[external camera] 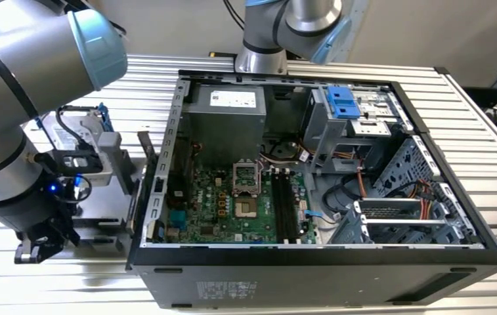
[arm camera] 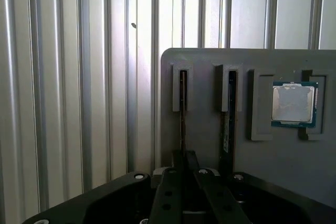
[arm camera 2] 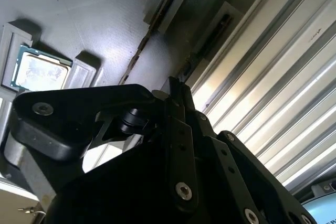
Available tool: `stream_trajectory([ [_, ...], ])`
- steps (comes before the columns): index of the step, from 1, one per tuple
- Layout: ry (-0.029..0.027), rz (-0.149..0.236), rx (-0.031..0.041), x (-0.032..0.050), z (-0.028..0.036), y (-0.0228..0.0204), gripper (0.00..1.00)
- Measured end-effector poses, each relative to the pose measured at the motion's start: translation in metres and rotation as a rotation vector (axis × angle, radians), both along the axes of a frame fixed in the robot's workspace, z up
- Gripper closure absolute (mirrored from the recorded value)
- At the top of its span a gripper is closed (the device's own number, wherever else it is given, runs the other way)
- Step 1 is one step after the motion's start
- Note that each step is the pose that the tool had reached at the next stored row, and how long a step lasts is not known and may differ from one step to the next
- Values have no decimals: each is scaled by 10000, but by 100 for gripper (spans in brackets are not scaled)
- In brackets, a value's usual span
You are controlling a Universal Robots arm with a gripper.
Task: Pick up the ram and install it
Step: 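Pick up the ram and move it above insertion slot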
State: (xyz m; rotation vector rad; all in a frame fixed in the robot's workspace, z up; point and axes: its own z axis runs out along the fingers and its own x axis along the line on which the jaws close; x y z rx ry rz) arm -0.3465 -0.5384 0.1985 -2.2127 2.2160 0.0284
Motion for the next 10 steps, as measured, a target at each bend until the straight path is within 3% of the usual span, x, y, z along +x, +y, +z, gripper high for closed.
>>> stream_trajectory([
  [10, -5, 0, 4, 0, 6, 0, 100],
])
